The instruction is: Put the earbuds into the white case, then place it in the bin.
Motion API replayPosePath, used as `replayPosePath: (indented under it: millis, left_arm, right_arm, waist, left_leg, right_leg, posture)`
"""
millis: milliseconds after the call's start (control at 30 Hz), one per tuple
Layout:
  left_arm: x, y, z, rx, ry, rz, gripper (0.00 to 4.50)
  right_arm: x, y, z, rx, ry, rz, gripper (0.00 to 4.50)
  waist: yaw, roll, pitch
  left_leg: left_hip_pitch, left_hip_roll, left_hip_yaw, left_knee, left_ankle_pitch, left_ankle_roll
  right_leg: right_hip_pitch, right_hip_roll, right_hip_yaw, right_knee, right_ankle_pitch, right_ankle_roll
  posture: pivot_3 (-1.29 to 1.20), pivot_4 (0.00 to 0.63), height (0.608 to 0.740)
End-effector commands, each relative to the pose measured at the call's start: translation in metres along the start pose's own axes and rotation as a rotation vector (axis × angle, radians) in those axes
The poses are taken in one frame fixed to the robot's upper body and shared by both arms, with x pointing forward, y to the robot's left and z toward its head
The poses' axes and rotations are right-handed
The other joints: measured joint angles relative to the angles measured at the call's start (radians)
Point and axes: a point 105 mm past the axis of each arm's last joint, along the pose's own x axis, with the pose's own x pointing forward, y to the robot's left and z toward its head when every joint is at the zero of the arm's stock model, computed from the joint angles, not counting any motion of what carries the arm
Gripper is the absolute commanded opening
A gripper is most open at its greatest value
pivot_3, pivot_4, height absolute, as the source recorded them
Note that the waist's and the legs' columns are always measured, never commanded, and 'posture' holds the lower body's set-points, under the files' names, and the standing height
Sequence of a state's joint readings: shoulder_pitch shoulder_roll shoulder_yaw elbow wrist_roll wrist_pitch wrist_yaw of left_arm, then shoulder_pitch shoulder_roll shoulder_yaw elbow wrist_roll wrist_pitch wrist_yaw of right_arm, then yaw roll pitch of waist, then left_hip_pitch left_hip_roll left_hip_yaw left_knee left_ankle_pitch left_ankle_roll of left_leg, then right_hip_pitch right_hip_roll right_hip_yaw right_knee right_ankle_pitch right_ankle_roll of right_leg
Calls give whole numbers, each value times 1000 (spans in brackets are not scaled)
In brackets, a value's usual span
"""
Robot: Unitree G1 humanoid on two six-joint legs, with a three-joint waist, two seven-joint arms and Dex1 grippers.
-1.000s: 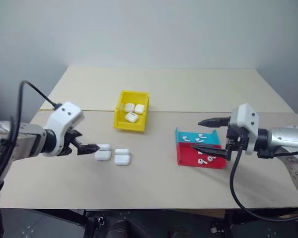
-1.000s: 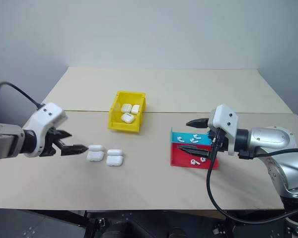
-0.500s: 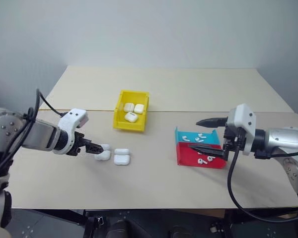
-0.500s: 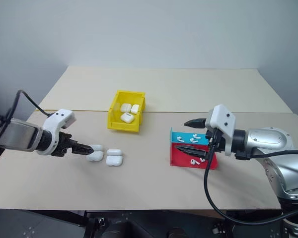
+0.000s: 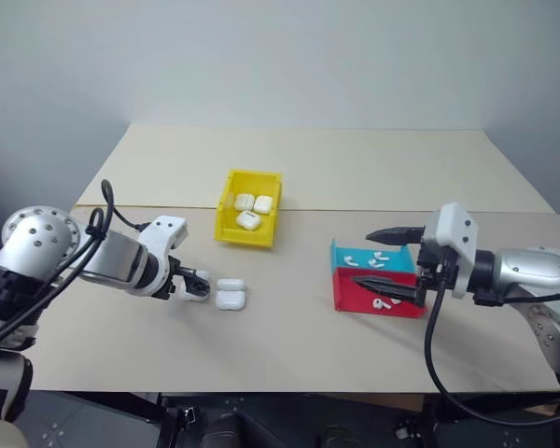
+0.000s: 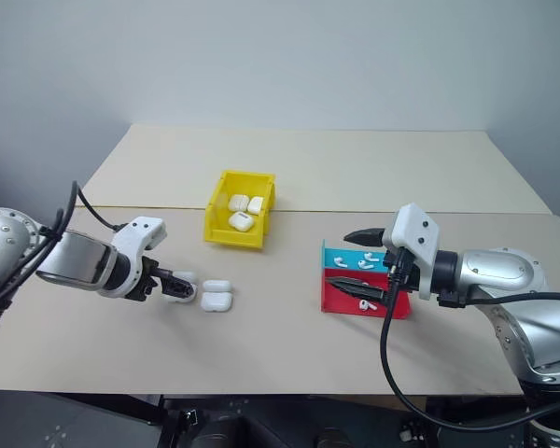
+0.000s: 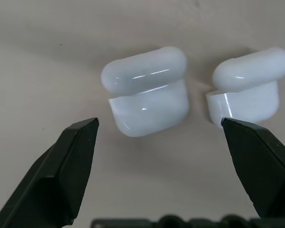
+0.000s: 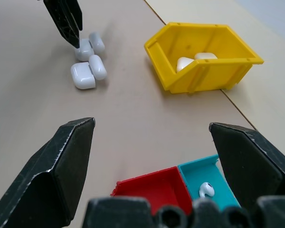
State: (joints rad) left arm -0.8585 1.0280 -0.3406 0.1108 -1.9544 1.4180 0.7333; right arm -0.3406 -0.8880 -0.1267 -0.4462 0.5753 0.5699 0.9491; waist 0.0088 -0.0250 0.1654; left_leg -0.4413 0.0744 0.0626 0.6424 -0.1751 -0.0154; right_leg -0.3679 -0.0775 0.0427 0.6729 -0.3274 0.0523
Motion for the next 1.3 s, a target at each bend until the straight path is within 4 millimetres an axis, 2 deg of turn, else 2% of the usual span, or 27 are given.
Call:
replayPosePath:
  millis: [33, 267, 467, 567, 667, 767, 867, 1000, 1067, 1100, 1133, 1233, 1300]
  left_arm:
    - [0, 1, 11, -25, -36, 50, 4500]
    - [13, -7, 15, -45, -28, 84, 4500]
    - [19, -5, 13, -60, -6, 128, 4500]
    - [20, -4, 11, -45, 8, 142, 3851]
    - [20, 0, 9, -49, 13, 164, 2894]
    - [20, 3, 8, -66, 1, 190, 2770]
    - [8, 10, 9, -56, -42, 219, 2770]
    - [-22, 27, 16, 2, -209, 307, 2770]
    - [-41, 35, 29, 72, -396, 390, 2770]
    - [-47, 34, 33, 87, -463, 374, 2770]
    - [-51, 31, 37, 105, -513, 324, 2770]
    - [-63, 9, 57, 181, -836, 104, 2770]
    - [-64, -7, 57, 226, -919, -56, 2770]
  right_arm:
    - [-2, 0, 13, -46, -38, -15, 4459]
    - [0, 2, 13, -48, -43, -23, 4459]
    - [1, 3, 13, -50, -46, -26, 4459]
    - [2, 3, 14, -55, -48, -28, 4500]
    - [2, 3, 15, -58, -51, -27, 4500]
    - [1, 3, 16, -58, -55, -25, 4500]
    - [1, 3, 16, -56, -59, -26, 4500]
    - [-1, 2, 14, -49, -57, -29, 4500]
    - [-2, -1, 12, -45, -54, -33, 4500]
    - [-2, -2, 11, -45, -52, -34, 4500]
    - [-2, -4, 11, -46, -52, -31, 4500]
    - [0, -7, 14, -66, -40, 2, 4500]
    - [-1, -8, 13, -88, -6, 35, 4500]
  waist:
    - [2, 0, 0]
    - [3, 0, 0]
    - [2, 0, 0]
    - [2, 0, 0]
    - [2, 0, 0]
    - [1, 0, 0]
    - [-1, 0, 0]
    - [-6, 0, 0]
    - [-4, 0, 0]
    - [-1, 0, 0]
    - [2, 0, 0]
    - [6, 1, 0]
    - [9, 1, 0]
  left_leg:
    - [0, 0, 0, 0, 0, 0]
    - [0, 0, 0, 0, 0, 0]
    - [0, -1, -1, 0, 1, -1]
    - [0, -1, -1, 0, 1, -1]
    - [0, -1, -1, 0, 1, -1]
    - [0, -1, -1, 0, 1, -1]
    - [0, -1, -1, 0, 1, -1]
    - [0, -1, 0, -2, 5, -8]
    - [0, -1, 0, -2, 5, -9]
    - [0, -1, 1, -2, 6, -9]
    - [0, -1, 1, -2, 6, -9]
    - [0, -1, 2, -2, 6, -10]
    - [0, -2, 3, -3, 7, -10]
  right_leg:
    - [0, 0, 0, 0, 0, 0]
    - [0, 0, 0, 0, 0, 0]
    - [0, 0, 0, 0, 0, 0]
    - [0, 0, 0, 0, 0, 0]
    - [0, 0, 0, 0, 0, 0]
    - [0, 0, 0, 0, 0, 0]
    - [0, 0, 0, 0, 0, 0]
    - [0, 0, 0, -1, 0, 0]
    - [0, 0, 0, -1, 0, 0]
    - [0, 0, 0, -2, 0, 0]
    - [0, 0, -1, -2, 0, 0]
    - [1, 0, -2, -2, 0, -1]
    - [1, 0, -2, -4, 1, -1]
  posture:
    - [0, 150, 740]
    - [0, 150, 740]
    - [0, 150, 740]
    - [0, 150, 740]
    - [0, 150, 740]
    - [0, 150, 740]
    - [0, 150, 740]
    - [0, 150, 740]
    - [0, 150, 740]
    - [0, 150, 740]
    - [0, 150, 740]
    - [0, 150, 740]
    - [0, 150, 740]
